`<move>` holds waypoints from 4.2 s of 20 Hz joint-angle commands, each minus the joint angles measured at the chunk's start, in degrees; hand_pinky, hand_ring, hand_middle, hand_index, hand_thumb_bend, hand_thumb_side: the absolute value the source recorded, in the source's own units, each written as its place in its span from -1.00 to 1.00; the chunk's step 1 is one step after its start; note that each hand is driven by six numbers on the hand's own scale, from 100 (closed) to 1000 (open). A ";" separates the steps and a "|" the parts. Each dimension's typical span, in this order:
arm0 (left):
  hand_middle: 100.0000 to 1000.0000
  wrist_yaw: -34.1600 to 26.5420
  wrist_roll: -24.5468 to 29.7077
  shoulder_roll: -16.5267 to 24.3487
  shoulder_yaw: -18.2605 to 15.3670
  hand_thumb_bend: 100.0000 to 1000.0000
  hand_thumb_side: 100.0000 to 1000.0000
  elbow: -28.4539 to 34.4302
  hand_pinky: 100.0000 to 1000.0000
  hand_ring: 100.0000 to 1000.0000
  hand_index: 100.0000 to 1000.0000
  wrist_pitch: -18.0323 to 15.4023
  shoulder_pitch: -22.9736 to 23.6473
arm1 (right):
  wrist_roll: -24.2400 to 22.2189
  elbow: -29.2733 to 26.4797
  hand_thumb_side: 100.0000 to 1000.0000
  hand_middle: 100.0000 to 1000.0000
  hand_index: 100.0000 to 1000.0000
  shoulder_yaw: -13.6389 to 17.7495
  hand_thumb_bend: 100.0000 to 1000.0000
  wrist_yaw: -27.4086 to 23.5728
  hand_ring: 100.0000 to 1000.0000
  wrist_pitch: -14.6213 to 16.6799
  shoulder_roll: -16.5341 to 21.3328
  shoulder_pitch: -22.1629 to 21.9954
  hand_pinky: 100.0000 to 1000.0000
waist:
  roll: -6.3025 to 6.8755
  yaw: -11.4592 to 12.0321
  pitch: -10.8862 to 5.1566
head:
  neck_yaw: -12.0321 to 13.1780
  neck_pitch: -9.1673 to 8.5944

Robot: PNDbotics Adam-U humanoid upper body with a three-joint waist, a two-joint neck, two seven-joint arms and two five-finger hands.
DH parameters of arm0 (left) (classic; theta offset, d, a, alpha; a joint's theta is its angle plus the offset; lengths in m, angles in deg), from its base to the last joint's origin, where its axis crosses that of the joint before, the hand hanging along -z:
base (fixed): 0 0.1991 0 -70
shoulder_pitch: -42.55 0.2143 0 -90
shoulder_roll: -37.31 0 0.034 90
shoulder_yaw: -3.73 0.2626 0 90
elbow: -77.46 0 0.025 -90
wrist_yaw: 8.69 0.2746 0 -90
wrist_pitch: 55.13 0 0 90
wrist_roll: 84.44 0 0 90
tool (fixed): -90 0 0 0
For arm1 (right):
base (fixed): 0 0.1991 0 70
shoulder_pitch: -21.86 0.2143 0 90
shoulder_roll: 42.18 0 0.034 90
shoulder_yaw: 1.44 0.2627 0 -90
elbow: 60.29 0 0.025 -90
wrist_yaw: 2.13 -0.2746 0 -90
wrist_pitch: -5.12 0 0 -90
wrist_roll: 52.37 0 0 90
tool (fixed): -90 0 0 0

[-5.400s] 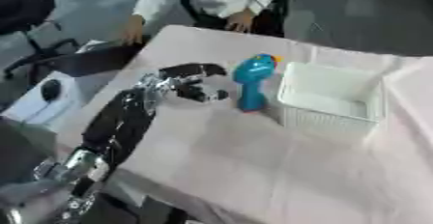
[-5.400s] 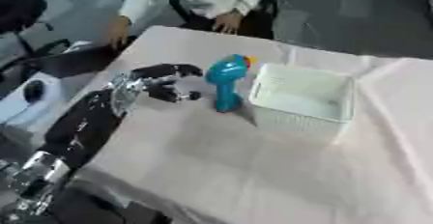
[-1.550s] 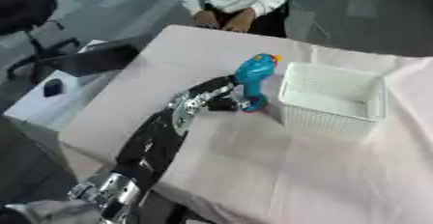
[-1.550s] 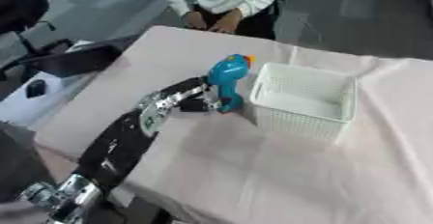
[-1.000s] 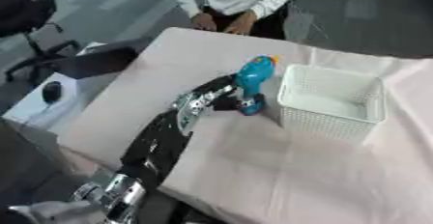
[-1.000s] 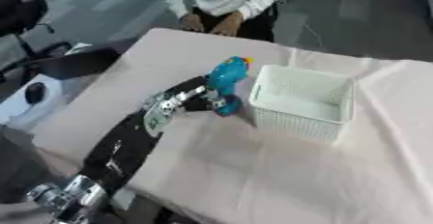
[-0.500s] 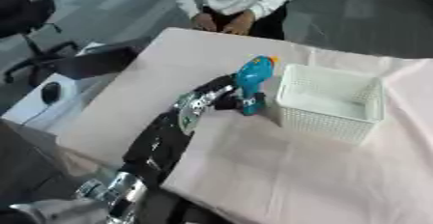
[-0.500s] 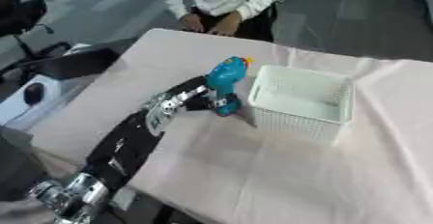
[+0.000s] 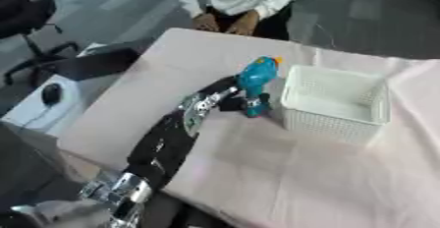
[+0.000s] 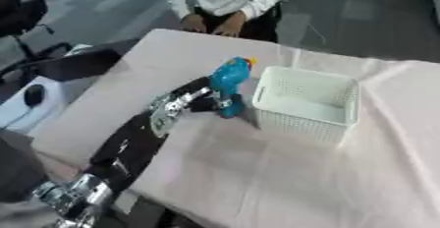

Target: Pick up objects on the table and place them in the box.

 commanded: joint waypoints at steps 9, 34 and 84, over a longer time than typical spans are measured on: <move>1.00 0.53 -1.84 1.32 0.09 0.63 1.00 -1.64 0.59 0.98 1.00 0.02 -1.79 | 0.02 -0.68 1.00 -1.00 -0.12 0.01 -1.00 -0.42 -1.00 -0.09 0.08 1.16 -0.57 | -0.22 -0.21 -0.38 | 0.47 -1.16; 1.00 -2.67 -8.45 -0.56 -0.57 0.22 0.97 -3.67 0.48 0.93 1.00 0.61 -2.55 | -0.01 -0.68 1.00 -1.00 -0.13 -0.02 -1.00 -0.40 -1.00 -0.15 0.12 0.97 -0.57 | -0.20 -0.11 -0.67 | 0.81 -0.93; 0.91 -8.00 -20.77 -1.08 -0.56 -0.40 0.52 -10.28 0.18 0.53 0.73 0.30 -5.84 | -0.36 -0.68 1.00 -1.00 -0.13 -0.25 -1.00 -0.97 -1.00 -0.49 -0.37 1.37 -0.57 | -0.02 -0.76 -0.62 | 1.32 -1.04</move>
